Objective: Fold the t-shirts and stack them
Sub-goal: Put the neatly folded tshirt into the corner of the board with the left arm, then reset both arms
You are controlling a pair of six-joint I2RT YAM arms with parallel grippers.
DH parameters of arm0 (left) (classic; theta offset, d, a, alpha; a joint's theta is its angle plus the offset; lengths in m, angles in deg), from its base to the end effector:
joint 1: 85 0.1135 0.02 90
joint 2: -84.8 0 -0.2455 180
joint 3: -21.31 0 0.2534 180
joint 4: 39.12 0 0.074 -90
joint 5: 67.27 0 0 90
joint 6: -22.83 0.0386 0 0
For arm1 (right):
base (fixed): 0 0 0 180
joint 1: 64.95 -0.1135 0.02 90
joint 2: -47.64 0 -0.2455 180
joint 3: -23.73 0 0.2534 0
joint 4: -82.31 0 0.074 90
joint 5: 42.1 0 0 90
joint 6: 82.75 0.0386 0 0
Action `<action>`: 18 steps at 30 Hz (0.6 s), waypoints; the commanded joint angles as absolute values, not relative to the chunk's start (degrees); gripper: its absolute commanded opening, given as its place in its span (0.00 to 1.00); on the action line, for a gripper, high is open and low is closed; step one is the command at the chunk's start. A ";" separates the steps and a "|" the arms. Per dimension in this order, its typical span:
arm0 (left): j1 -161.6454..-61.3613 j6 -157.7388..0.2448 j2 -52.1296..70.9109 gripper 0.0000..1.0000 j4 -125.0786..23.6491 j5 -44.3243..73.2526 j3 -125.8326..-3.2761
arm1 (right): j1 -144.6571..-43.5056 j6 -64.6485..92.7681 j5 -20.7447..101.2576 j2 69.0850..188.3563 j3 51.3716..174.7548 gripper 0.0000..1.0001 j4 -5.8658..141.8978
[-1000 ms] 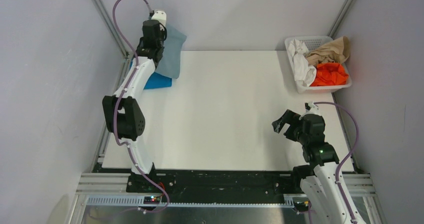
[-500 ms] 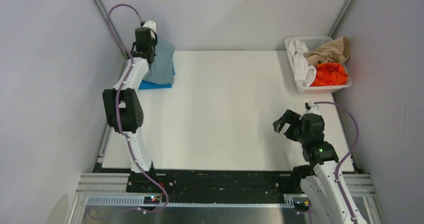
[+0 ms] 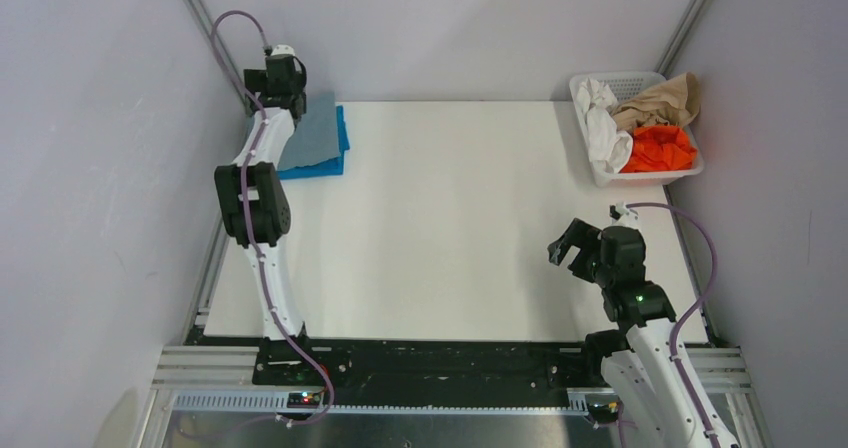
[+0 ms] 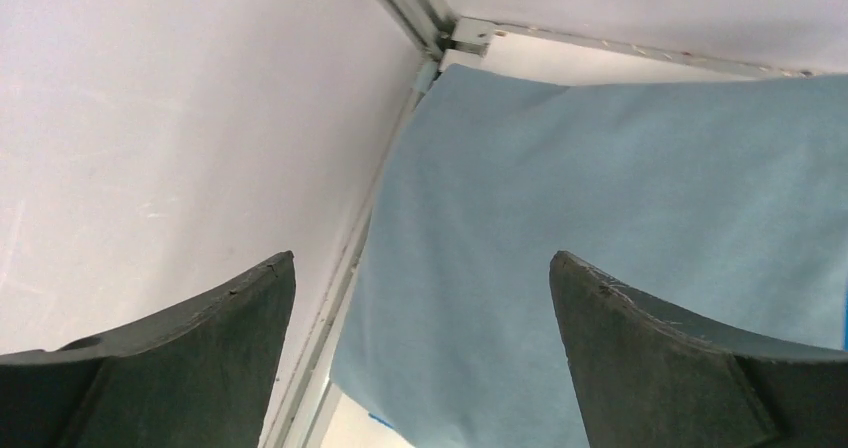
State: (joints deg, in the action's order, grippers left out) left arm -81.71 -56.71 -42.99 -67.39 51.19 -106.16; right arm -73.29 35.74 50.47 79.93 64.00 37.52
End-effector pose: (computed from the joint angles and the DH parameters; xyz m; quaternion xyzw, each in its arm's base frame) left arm 0.5167 0.0481 0.2544 -0.0732 0.8396 0.2691 0.4661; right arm 0.1522 0.0206 0.2124 0.1663 0.8784 0.1224 0.4310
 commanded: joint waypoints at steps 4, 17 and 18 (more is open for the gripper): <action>-81.76 -61.68 -36.29 1.00 -66.35 53.34 -105.10 | -73.82 35.96 51.81 80.15 64.32 1.00 38.62; -96.04 -81.45 0.27 1.00 -60.91 35.67 -72.13 | -73.65 35.71 48.63 79.97 64.59 1.00 38.70; -98.52 -81.09 2.94 1.00 -59.59 41.52 -68.47 | -73.79 35.72 48.62 79.13 64.59 1.00 38.61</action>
